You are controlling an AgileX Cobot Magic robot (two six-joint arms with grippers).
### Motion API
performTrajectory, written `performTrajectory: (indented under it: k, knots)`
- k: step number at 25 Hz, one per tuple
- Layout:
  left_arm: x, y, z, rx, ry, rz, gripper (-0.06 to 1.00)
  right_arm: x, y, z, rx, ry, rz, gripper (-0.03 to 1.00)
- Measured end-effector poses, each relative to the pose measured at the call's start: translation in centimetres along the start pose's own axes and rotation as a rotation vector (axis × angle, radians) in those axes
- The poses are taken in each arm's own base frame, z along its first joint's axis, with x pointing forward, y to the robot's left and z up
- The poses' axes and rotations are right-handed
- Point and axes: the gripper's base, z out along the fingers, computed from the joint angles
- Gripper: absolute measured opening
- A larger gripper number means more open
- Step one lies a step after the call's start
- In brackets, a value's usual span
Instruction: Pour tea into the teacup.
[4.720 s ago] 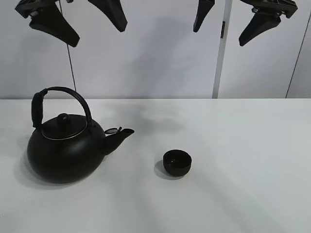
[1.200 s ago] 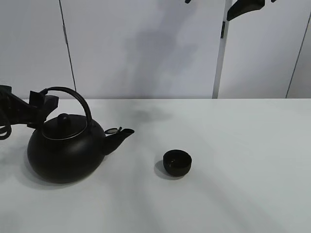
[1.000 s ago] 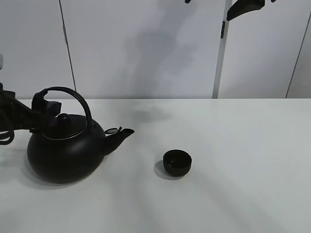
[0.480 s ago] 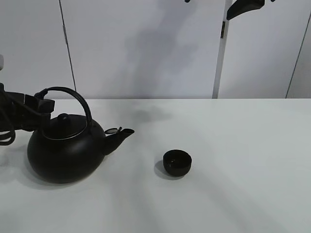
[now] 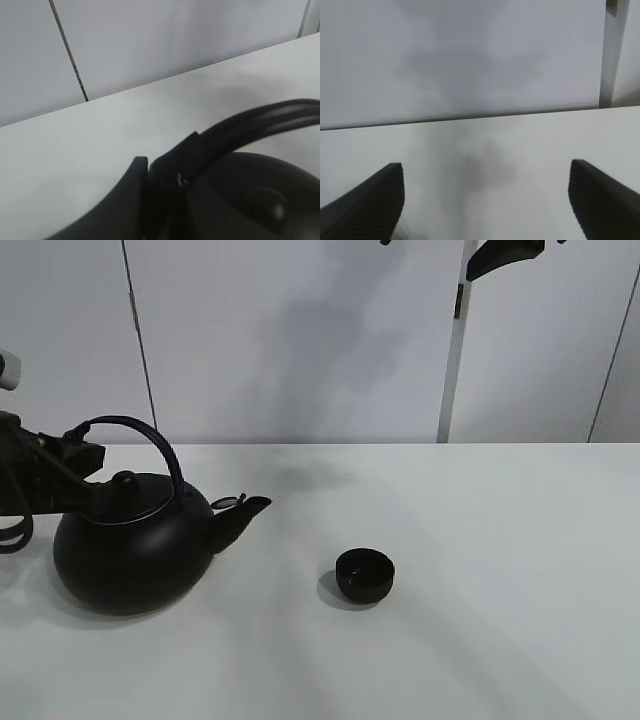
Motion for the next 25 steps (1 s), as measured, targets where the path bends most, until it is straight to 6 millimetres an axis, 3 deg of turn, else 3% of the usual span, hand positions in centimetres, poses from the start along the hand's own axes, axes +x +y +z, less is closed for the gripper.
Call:
performTrajectory:
  k: [12,25]
  knots:
    - [-0.1,-0.1,0.1,0.012,-0.027,0.034,0.11,0.0,0.0,0.0,0.0,-0.001,0.0,0.61]
    - [-2.6,-0.2,3.2,0.088,-0.055,0.071,0.11,0.0,0.0,0.0,0.0,-0.001,0.0,0.61]
